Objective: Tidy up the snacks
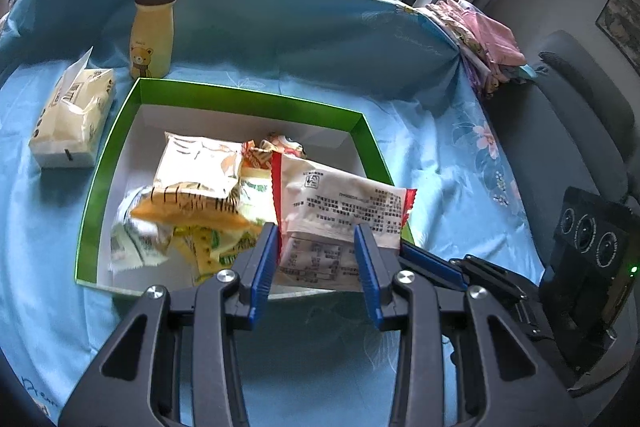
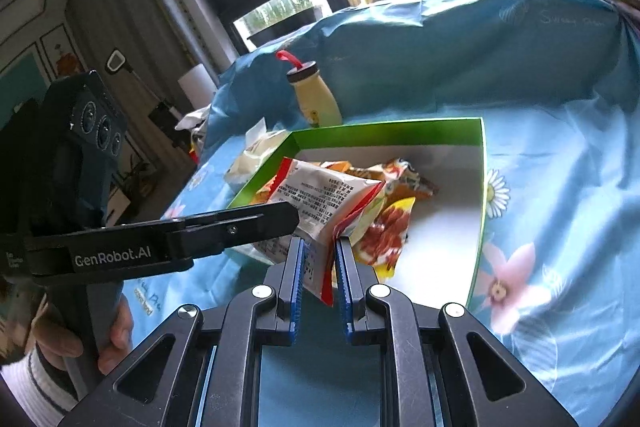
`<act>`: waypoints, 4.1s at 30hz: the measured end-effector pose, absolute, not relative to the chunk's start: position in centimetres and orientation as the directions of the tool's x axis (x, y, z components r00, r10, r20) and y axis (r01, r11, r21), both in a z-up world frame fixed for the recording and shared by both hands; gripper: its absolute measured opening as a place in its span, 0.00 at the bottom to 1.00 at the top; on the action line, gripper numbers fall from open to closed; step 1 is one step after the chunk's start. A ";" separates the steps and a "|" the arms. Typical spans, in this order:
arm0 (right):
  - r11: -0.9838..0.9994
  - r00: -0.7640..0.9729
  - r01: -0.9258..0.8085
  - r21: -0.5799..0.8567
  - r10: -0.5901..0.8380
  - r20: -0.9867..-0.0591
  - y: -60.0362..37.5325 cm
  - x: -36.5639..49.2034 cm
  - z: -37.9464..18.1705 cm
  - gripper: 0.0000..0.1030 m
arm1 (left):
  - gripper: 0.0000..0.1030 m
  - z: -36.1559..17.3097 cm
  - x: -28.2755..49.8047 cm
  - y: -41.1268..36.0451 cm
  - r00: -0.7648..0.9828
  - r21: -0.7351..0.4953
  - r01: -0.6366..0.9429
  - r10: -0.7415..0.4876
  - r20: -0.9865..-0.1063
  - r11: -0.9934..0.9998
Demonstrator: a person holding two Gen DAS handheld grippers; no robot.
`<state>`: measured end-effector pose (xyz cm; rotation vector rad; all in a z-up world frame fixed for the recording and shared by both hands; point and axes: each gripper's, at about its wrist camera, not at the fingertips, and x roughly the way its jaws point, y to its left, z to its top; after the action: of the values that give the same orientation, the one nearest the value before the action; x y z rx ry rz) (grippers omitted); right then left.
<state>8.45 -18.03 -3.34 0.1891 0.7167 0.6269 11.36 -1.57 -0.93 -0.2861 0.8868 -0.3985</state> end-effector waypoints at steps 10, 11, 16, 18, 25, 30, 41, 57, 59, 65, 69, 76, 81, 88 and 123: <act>0.804 0.578 -0.470 0.365 0.593 -0.561 -18.0 10.8 -3.9 0.17 | 0.37 -1.6 13.3 -1.7 0.565 -0.390 0.207 -0.435 -0.701 0.897; 0.804 0.576 -0.469 0.366 0.593 -0.563 -18.0 10.9 -4.0 0.17 | 0.37 -1.7 13.5 -1.7 0.563 -0.391 0.204 -0.434 -0.703 0.897; 0.806 0.573 -0.467 0.363 0.589 -0.570 -17.8 11.3 -4.2 0.17 | 0.37 -2.1 14.1 -1.7 0.560 -0.390 0.197 -0.430 -0.708 0.899; 0.807 0.570 -0.466 0.363 0.588 -0.575 -17.7 11.7 -4.3 0.17 | 0.37 -2.2 14.3 -1.7 0.558 -0.386 0.194 -0.425 -0.713 0.902; 0.820 0.553 -0.452 0.352 0.567 -0.611 -16.9 12.6 -5.1 0.17 | 0.37 -3.2 15.2 -1.6 0.544 -0.369 0.171 -0.400 -0.738 0.914; 0.826 0.545 -0.445 0.346 0.556 -0.627 -16.6 13.0 -5.5 0.17 | 0.37 -3.4 15.4 -1.6 0.545 -0.359 0.169 -0.390 -0.742 0.918; 0.852 0.543 -0.416 0.319 0.514 -0.664 -16.5 13.3 -5.9 0.19 | 0.52 -3.4 15.4 -2.3 0.550 -0.287 0.163 -0.328 -0.768 0.944; 0.898 0.610 -0.378 0.223 0.423 -0.670 -16.8 11.6 -4.0 0.50 | 0.83 -0.9 13.2 -2.9 0.634 -0.135 0.166 -0.210 -0.745 0.977; 0.904 0.621 -0.373 0.210 0.411 -0.667 -16.8 11.2 -3.6 0.51 | 0.83 -0.6 12.7 -2.8 0.643 -0.116 0.163 -0.195 -0.740 0.980; 0.920 0.650 -0.361 0.153 0.366 -0.666 -16.5 10.0 -2.3 0.61 | 0.85 0.5 11.3 -2.1 0.666 -0.085 0.144 -0.160 -0.728 0.986; 0.937 0.681 -0.335 0.102 0.316 -0.661 -16.5 9.0 -1.4 0.65 | 0.88 1.3 10.2 -1.5 0.676 -0.071 0.122 -0.135 -0.725 0.990; 0.961 0.696 -0.272 0.057 0.237 -0.678 -17.0 7.7 0.2 0.85 | 1.00 2.9 8.1 -0.3 0.681 -0.061 0.071 -0.093 -0.726 0.996; 0.967 0.690 -0.252 0.047 0.213 -0.692 -16.9 6.7 1.5 0.89 | 1.00 3.7 6.7 0.4 0.666 -0.047 0.028 -0.054 -0.744 0.998; 0.962 0.690 -0.267 0.054 0.230 -0.687 -16.4 5.6 3.2 0.89 | 1.00 4.3 5.5 1.1 0.626 -0.068 0.023 -0.068 -0.777 0.997; 0.959 0.660 -0.278 0.061 0.237 -0.713 -15.3 6.4 3.4 0.89 | 1.00 3.1 7.1 2.2 0.581 0.010 -0.057 0.041 -0.813 0.998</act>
<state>6.35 -15.28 3.41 -0.0546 0.7993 0.2910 7.08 2.24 3.14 -0.0181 0.9490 0.0571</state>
